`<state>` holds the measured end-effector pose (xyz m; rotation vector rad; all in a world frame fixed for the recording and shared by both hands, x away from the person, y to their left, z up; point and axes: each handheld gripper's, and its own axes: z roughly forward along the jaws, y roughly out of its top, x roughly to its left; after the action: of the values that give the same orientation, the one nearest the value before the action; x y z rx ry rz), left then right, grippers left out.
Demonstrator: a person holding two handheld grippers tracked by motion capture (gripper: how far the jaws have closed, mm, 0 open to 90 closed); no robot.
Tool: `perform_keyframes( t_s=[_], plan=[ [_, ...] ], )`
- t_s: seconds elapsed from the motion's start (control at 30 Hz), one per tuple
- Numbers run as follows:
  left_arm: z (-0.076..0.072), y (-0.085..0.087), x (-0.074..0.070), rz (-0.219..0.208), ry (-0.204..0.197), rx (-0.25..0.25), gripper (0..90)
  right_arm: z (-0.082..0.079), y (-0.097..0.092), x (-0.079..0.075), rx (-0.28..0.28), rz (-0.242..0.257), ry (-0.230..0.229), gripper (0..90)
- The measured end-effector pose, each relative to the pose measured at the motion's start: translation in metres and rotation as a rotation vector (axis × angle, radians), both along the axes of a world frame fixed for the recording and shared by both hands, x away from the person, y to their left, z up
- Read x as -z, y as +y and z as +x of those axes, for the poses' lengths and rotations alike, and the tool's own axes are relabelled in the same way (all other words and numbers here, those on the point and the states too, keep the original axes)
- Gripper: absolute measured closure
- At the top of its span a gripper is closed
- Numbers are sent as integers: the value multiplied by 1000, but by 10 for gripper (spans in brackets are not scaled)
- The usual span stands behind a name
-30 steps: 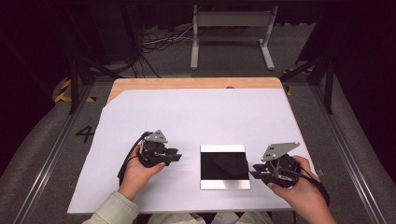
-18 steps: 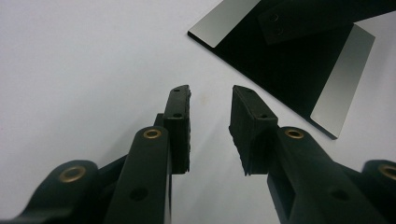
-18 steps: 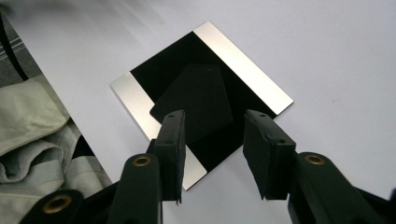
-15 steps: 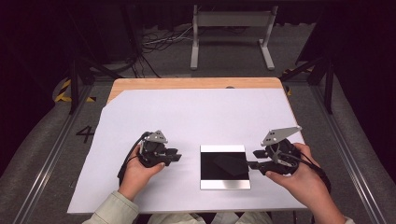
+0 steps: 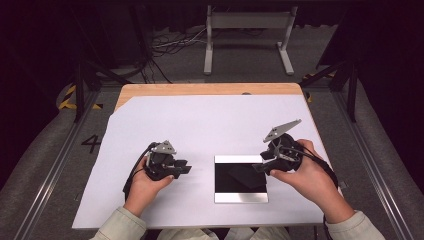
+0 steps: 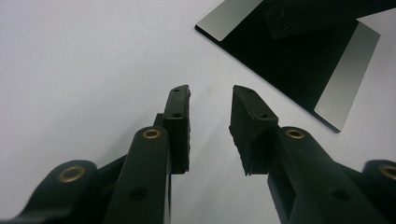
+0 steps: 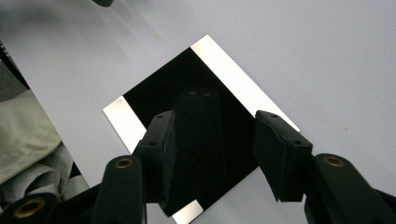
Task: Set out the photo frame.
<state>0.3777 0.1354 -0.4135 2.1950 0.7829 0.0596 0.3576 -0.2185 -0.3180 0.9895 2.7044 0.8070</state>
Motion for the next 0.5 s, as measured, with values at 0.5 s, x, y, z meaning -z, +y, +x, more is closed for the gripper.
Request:
perform_keyframes(
  t_s=[0.5],
  plan=[
    [-1,4,1,4,-3,-10,686,32,13,24,37,-34,148,517]
  ],
)
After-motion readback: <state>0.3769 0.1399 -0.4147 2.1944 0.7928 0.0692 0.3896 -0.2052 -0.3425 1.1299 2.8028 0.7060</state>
